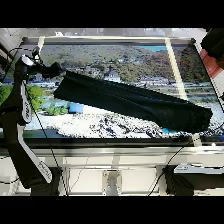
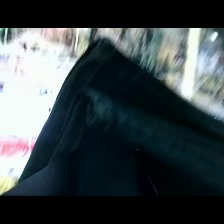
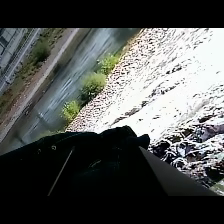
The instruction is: Fold the clothes and pants, and hang the long-sleeved shirts on hangers.
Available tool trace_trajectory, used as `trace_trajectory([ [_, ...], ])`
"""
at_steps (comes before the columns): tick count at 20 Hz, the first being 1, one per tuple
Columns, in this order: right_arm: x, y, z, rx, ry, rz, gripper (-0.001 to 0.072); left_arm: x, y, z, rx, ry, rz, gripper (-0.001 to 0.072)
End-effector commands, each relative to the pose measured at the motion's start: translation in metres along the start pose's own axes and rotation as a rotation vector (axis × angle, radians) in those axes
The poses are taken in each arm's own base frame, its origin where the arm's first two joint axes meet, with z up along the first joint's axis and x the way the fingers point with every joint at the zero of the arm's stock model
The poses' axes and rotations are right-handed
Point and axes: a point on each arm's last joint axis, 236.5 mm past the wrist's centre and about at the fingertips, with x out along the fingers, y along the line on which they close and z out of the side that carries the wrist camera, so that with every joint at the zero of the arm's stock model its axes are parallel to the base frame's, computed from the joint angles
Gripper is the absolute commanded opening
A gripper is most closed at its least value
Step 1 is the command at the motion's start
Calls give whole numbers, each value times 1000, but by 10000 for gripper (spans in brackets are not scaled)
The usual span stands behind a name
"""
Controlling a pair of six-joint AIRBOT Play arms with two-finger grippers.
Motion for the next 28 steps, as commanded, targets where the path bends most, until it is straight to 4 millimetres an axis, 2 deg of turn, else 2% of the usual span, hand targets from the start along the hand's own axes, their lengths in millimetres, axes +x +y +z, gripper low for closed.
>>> trace_trajectory([
  [1,-19,12,-8,-81,73,25,458,-12,43,-61,7,256,125,539],
  [2,-20,13,-13,-83,98,28,457,-13,48,-68,-9,286,124,604],
  [6,-24,15,-36,-94,193,42,457,-11,66,-86,-49,339,129,605],
  [9,-26,21,-48,-90,244,68,457,-2,68,-99,-59,387,124,596],
  [10,-27,25,-51,-94,258,76,457,2,68,-108,-59,418,120,508],
  [12,-25,36,-56,-118,275,87,457,7,69,-121,-54,467,115,123],
  [13,-23,43,-58,-134,281,92,457,7,70,-127,-58,490,115,28],
  [15,-20,60,-64,-175,294,106,456,-1,74,-137,-55,539,139,27],
  [17,-17,78,-72,-220,311,122,456,-31,98,-154,-15,641,265,27],
  [19,-16,98,-86,-273,352,140,456,-77,125,-163,8,726,414,26],
  [21,-18,117,-106,-354,412,163,453,-103,112,-160,-33,657,328,26],
  [23,-18,138,-124,-441,452,186,445,-143,121,-182,-85,661,350,26],
  [25,-16,162,-137,-504,460,206,445,-180,141,-228,-161,710,400,26],
  [28,-15,193,-158,-591,480,233,445,-215,156,-321,-246,869,379,27],
])
